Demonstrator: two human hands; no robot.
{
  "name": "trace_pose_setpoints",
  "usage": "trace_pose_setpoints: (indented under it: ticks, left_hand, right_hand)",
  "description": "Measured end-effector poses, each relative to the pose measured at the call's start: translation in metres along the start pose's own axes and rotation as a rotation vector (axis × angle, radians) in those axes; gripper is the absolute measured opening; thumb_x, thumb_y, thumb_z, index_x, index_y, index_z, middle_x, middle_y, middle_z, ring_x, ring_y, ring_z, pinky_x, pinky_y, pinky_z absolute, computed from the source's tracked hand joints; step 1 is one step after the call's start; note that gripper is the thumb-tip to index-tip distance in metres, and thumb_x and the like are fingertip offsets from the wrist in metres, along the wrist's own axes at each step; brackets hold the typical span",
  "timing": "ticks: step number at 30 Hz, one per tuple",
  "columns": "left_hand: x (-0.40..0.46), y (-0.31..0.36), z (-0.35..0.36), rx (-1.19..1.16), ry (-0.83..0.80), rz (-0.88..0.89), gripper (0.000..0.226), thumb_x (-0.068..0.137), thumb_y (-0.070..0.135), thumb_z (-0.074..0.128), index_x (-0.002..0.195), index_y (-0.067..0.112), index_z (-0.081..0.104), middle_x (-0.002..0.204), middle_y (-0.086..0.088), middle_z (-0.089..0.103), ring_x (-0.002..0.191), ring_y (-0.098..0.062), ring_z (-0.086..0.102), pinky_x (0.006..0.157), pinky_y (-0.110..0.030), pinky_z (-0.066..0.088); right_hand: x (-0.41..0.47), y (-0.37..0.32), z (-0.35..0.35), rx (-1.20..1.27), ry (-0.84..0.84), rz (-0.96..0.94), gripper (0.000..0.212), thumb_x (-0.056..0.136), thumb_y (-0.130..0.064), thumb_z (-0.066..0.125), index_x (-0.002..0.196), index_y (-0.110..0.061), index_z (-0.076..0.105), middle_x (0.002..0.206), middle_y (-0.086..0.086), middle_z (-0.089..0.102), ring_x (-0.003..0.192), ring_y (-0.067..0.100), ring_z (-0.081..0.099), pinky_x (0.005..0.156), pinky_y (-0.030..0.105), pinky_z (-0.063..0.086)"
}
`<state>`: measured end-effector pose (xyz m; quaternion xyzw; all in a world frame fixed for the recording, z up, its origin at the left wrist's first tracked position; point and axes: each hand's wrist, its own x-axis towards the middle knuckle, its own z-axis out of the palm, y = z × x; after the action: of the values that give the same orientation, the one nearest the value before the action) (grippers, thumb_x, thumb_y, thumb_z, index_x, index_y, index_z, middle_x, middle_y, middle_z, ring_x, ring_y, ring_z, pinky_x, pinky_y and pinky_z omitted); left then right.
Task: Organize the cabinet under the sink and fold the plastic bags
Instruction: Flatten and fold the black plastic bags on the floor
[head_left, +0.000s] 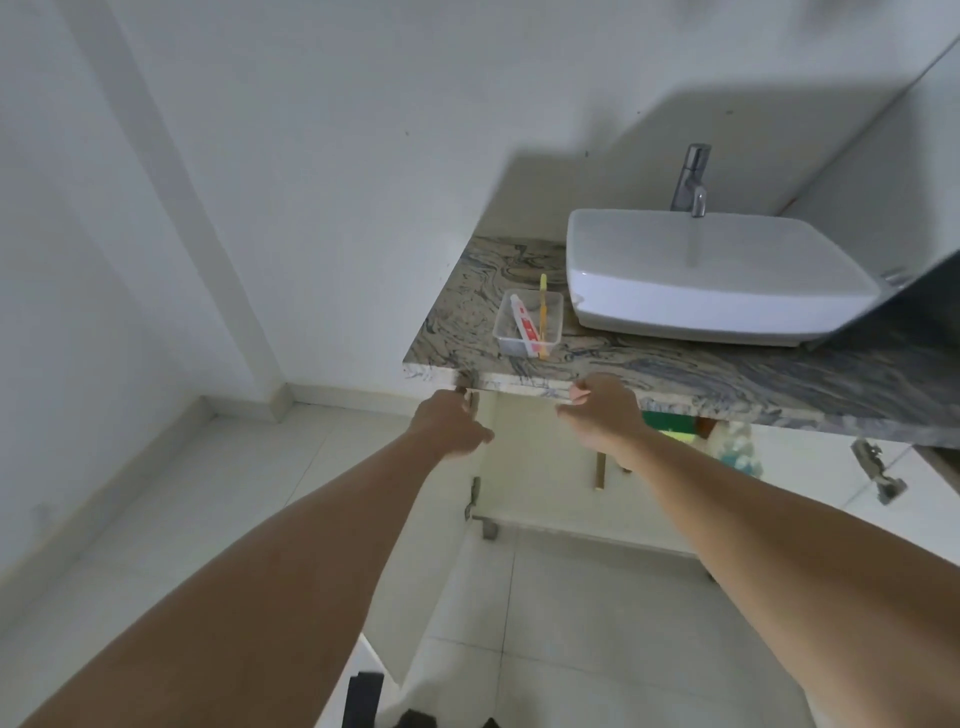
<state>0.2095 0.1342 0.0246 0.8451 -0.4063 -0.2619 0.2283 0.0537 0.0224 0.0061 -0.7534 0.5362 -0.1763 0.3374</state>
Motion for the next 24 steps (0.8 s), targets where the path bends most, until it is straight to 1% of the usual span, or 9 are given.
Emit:
trace_pose_setpoints:
  ticks: [2,4,7,8,10,12,17,20,24]
  left_hand:
    - [-0.017,-0.006,0.007,-0.014,-0.037,-0.004,0.058,0.087,0.028,0.071,0.136,0.005,0.05,0.146,-0.004,0.046,0.129,-0.023,0.047,0.103,-0.028,0.039]
    - [-0.03,-0.014,0.016,-0.015,-0.09,-0.025,0.059,0.087,0.028,0.072,0.137,0.007,0.05,0.145,-0.003,0.047,0.127,-0.022,0.049,0.106,-0.033,0.042]
    - [-0.044,-0.029,0.032,-0.017,-0.17,-0.092,0.045,0.083,0.032,0.074,0.12,0.011,0.06,0.126,-0.005,0.058,0.108,-0.025,0.06,0.091,-0.038,0.055]
    - [-0.048,-0.034,0.038,-0.019,-0.189,-0.107,0.037,0.083,0.032,0.075,0.112,0.012,0.061,0.118,-0.006,0.061,0.104,-0.025,0.062,0.087,-0.039,0.056]
    - [-0.055,-0.045,0.054,-0.012,-0.221,-0.136,0.036,0.084,0.029,0.074,0.112,0.009,0.062,0.111,-0.008,0.065,0.1,-0.026,0.066,0.083,-0.038,0.058]
    - [-0.064,-0.056,0.072,-0.004,-0.251,-0.168,0.039,0.086,0.027,0.073,0.117,0.007,0.06,0.111,-0.012,0.066,0.101,-0.027,0.066,0.08,-0.037,0.058]
    - [-0.08,-0.092,0.124,0.012,-0.308,-0.257,0.026,0.086,0.027,0.073,0.097,0.01,0.056,0.115,-0.019,0.067,0.105,-0.03,0.066,0.083,-0.037,0.058]
    - [-0.083,-0.124,0.16,0.001,-0.339,-0.295,0.031,0.086,0.026,0.073,0.102,0.003,0.06,0.112,-0.019,0.068,0.099,-0.03,0.068,0.081,-0.037,0.058]
    - [-0.086,-0.183,0.217,-0.007,-0.377,-0.371,0.046,0.085,0.025,0.073,0.118,-0.003,0.059,0.088,-0.013,0.062,0.075,-0.025,0.059,0.067,-0.032,0.054]
  right_hand:
    - [-0.018,0.003,0.002,-0.003,-0.023,0.0,0.041,0.089,-0.019,0.066,0.128,-0.01,0.059,0.129,0.008,0.061,0.112,0.023,0.06,0.09,0.032,0.053]
    - [-0.032,0.008,0.005,-0.029,-0.07,0.0,0.035,0.089,-0.02,0.067,0.121,-0.008,0.061,0.121,0.01,0.064,0.101,0.023,0.064,0.083,0.032,0.057]
    - [-0.046,0.019,0.013,-0.058,-0.174,0.0,0.03,0.09,-0.02,0.067,0.117,-0.005,0.062,0.118,0.01,0.065,0.079,0.017,0.065,0.061,0.025,0.058]
    - [-0.051,0.023,0.016,-0.071,-0.203,-0.007,0.032,0.091,-0.02,0.066,0.118,-0.003,0.062,0.12,0.01,0.064,0.079,0.016,0.065,0.061,0.025,0.058]
    - [-0.057,0.035,0.025,-0.08,-0.261,-0.008,0.037,0.091,-0.021,0.067,0.122,-0.001,0.061,0.125,0.011,0.064,0.084,0.019,0.068,0.069,0.029,0.06]
    - [-0.063,0.05,0.035,-0.053,-0.322,0.012,0.039,0.091,-0.018,0.068,0.124,-0.001,0.06,0.127,0.013,0.062,0.085,0.02,0.069,0.07,0.031,0.061]
    - [-0.078,0.093,0.071,-0.048,-0.439,0.019,0.041,0.089,-0.017,0.069,0.126,-0.003,0.057,0.129,0.009,0.059,0.098,0.025,0.067,0.075,0.036,0.062]
    - [-0.087,0.122,0.104,-0.057,-0.487,0.024,0.04,0.087,-0.016,0.07,0.123,-0.004,0.059,0.126,0.011,0.061,0.097,0.028,0.069,0.078,0.041,0.061]
    - [-0.1,0.17,0.166,-0.102,-0.557,0.001,0.041,0.087,-0.019,0.071,0.124,-0.004,0.061,0.126,0.009,0.062,0.096,0.027,0.069,0.078,0.042,0.061]
